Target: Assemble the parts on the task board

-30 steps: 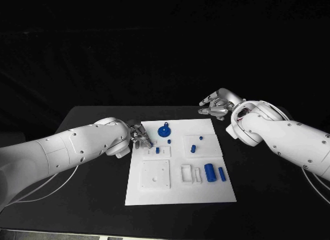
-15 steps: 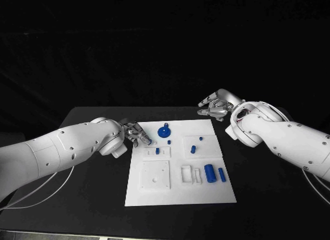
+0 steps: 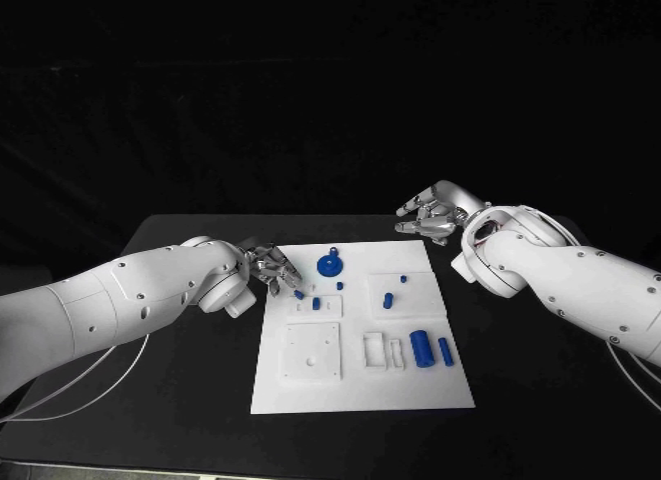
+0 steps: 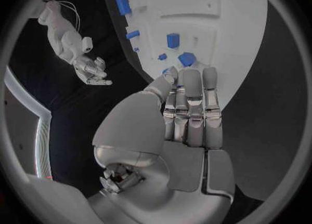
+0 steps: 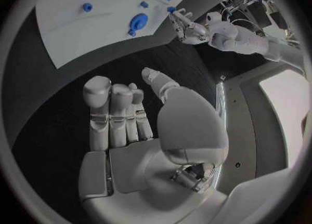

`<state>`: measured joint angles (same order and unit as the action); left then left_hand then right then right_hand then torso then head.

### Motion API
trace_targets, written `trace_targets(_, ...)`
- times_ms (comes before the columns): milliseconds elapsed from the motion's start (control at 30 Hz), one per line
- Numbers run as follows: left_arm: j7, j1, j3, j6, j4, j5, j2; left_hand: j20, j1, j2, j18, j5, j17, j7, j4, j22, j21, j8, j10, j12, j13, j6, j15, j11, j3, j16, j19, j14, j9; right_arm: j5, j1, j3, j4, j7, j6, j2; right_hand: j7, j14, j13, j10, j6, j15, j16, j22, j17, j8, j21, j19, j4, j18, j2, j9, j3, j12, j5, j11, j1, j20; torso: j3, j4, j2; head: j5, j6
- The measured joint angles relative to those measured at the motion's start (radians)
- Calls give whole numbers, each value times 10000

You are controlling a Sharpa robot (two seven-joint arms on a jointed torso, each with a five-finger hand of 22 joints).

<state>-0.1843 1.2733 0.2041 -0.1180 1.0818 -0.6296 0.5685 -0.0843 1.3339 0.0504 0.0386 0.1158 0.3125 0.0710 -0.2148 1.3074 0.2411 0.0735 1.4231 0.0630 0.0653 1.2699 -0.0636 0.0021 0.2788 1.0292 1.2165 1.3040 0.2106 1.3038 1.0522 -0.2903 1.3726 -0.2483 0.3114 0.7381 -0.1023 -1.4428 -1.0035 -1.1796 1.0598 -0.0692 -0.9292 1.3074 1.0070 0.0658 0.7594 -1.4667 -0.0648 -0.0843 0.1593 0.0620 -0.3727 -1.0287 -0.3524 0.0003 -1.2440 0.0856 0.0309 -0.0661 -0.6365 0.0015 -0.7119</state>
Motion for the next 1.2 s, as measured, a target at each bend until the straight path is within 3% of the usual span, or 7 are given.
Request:
trace_targets(133,241,-6,-62,-41,161,501,217,0,-4,-3,-1,-9,0,0,-40,0,0,-41,0,3,-44,-1,0,0,41,0,0,0,72,-25,-33,0,131,32,0,12,-26,0,-17,-1,26,0,0,0,0,0,0,0,0,-1,0,0,0,0,0,0,0,0,5,5,-1,2,38)
trace_targets(433,855,15,-450,-218,685,1947,722,0,-52,-31,-1,-9,0,-34,-43,1,43,-47,-1,6,-49,-36,0,0,44,0,0,0,109,-102,-153,3,601,138,5,76,-8,0,-30,-1,68,0,0,0,0,0,0,0,0,0,0,0,0,0,0,1,0,0,7,-1,12,10,95)
trace_targets(733,992,27,-511,-456,851,1978,888,14,-50,-34,-2,-133,1,79,-113,6,43,-46,-243,12,-45,-150,1,61,25,0,-13,-1,158,-121,-180,7,753,180,-3,78,-7,0,-29,-1,68,0,0,-1,0,0,0,0,0,-1,0,0,0,0,0,1,0,0,-1,-1,13,67,113)
trace_targets(900,1183,29,-514,-605,935,694,1059,129,446,-271,-2,-431,-53,211,-336,5,157,-70,-763,37,-35,-581,156,254,-416,-129,-351,-238,-449,-106,-194,12,821,188,-9,103,-6,0,-28,-1,67,0,0,-1,0,0,0,0,0,-1,0,0,0,0,0,1,0,0,1,3,6,75,118)
trace_targets(1033,1456,34,-500,-706,1045,-1173,1197,237,694,-401,12,-499,-152,264,-458,4,276,-70,-1244,37,-51,-811,285,432,-679,-351,-700,-473,-1003,-85,-207,13,870,193,-14,130,-6,0,-28,-1,67,0,0,-1,0,0,0,0,0,-1,0,0,0,0,0,1,0,0,1,-1,4,75,119)
trace_targets(1067,1511,34,-491,-715,1075,-1608,1220,309,701,-415,159,-556,-195,263,-494,4,276,-70,-1488,37,-51,-938,336,507,-716,-445,-779,-593,-1149,-81,-212,13,876,194,-16,136,-5,0,-28,-1,67,0,0,-1,0,0,0,0,0,-1,0,0,0,0,0,1,0,0,1,-1,4,79,119)
trace_targets(1200,1671,34,-449,-722,1188,-3336,1278,411,420,-795,160,-658,-328,306,-349,4,126,-112,-2073,-4,-61,-1463,423,691,-1005,-710,-947,-716,-1459,-63,-238,15,893,198,-23,162,-5,0,-40,-2,66,0,0,-1,0,0,0,0,0,-1,0,0,0,0,0,1,0,0,-12,-7,4,100,122)
